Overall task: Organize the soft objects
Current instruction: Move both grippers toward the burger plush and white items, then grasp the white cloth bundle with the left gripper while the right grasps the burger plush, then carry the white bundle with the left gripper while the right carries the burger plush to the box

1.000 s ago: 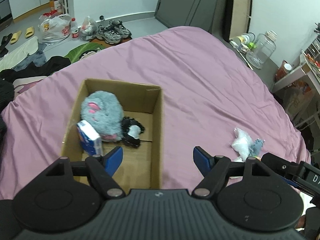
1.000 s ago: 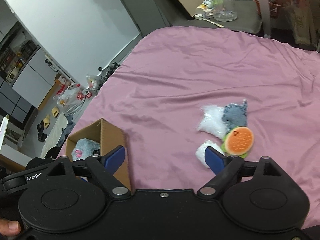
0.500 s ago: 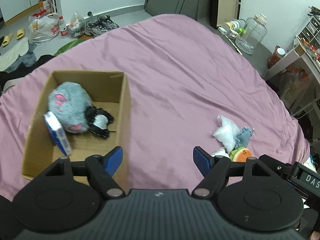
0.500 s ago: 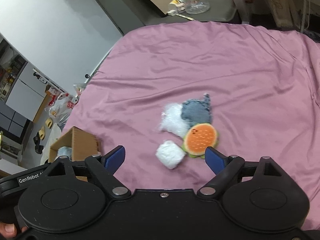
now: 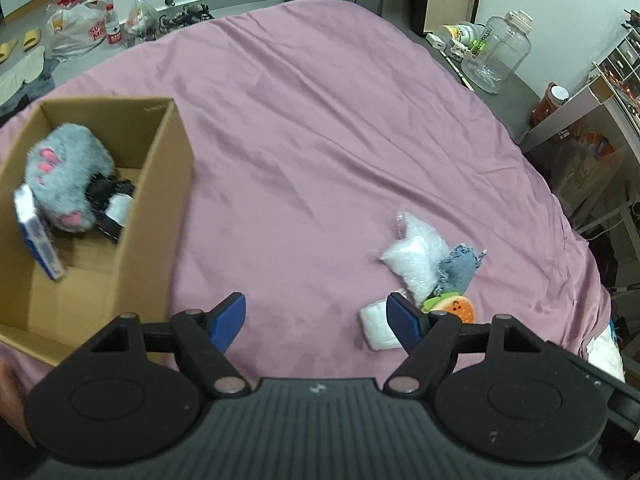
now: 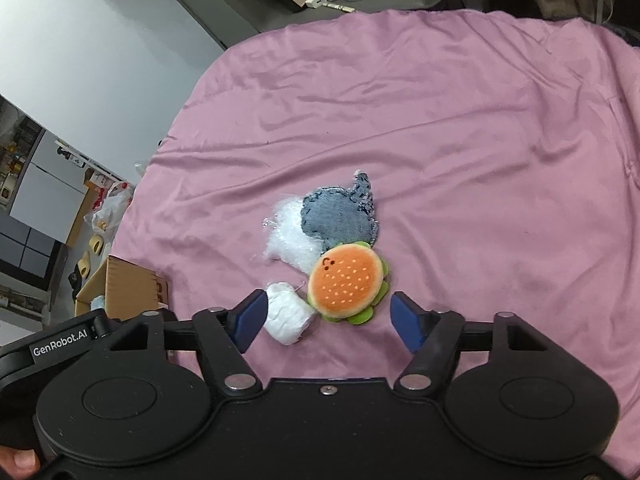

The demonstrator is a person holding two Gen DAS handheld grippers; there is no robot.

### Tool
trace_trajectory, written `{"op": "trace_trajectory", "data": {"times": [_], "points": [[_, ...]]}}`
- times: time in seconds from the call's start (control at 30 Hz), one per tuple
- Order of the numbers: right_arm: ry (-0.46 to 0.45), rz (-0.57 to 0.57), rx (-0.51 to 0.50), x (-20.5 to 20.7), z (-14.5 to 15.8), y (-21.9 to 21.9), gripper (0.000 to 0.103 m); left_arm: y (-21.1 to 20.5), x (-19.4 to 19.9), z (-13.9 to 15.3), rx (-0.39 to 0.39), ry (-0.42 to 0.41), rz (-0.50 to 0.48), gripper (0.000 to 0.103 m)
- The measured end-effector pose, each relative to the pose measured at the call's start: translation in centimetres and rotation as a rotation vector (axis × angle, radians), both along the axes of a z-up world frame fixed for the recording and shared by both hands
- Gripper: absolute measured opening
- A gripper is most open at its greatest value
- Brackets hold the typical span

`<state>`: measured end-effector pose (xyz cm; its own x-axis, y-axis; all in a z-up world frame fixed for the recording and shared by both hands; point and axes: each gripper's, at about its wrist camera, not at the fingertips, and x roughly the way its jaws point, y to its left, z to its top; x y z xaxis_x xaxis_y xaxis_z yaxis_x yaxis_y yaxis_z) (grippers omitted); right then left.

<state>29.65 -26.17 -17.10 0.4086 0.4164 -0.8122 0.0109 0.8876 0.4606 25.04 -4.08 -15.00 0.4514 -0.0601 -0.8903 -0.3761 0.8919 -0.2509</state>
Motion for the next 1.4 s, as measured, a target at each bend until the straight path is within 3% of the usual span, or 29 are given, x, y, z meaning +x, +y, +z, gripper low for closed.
{"op": "trace_trajectory", "data": {"times": [0.57,0.73,0.87,0.9,1.03,1.1,1.2,1.4], "points": [[0.073,0.077,0.055,2.5,-4.7,-1.2,0.047,-3.2,2.5,-4.8,-0.119,0.035,0.068,0.071],[0.085,0.102,0.064,3.1,-5.4,-1.1,0.046,-3.7,3.1,-6.7,-0.161,0.071,0.094,0.063],[0.093,0.126,0.058,3.5,-5.8,-0.8,0.046,-3.7,3.5,-7.9,-0.19,0.105,0.112,0.048],[0.091,0.132,0.054,3.6,-5.7,-0.6,0.046,-3.7,3.5,-8.0,-0.183,0.109,0.12,0.044],[0.091,0.14,0.045,4.0,-5.7,-0.2,0.046,-3.4,3.6,-7.8,-0.186,0.115,0.125,0.043],[0.09,0.142,0.043,4.0,-5.5,0.0,0.033,-3.2,3.7,-7.4,-0.177,0.108,0.112,0.043],[0.087,0.142,0.033,4.0,-5.0,0.3,0.026,-3.0,3.5,-6.4,-0.16,0.088,0.096,0.042],[0.067,0.126,0.025,3.0,-3.1,0.9,0.024,-2.3,2.7,-4.2,-0.14,0.057,0.061,0.042]]}}
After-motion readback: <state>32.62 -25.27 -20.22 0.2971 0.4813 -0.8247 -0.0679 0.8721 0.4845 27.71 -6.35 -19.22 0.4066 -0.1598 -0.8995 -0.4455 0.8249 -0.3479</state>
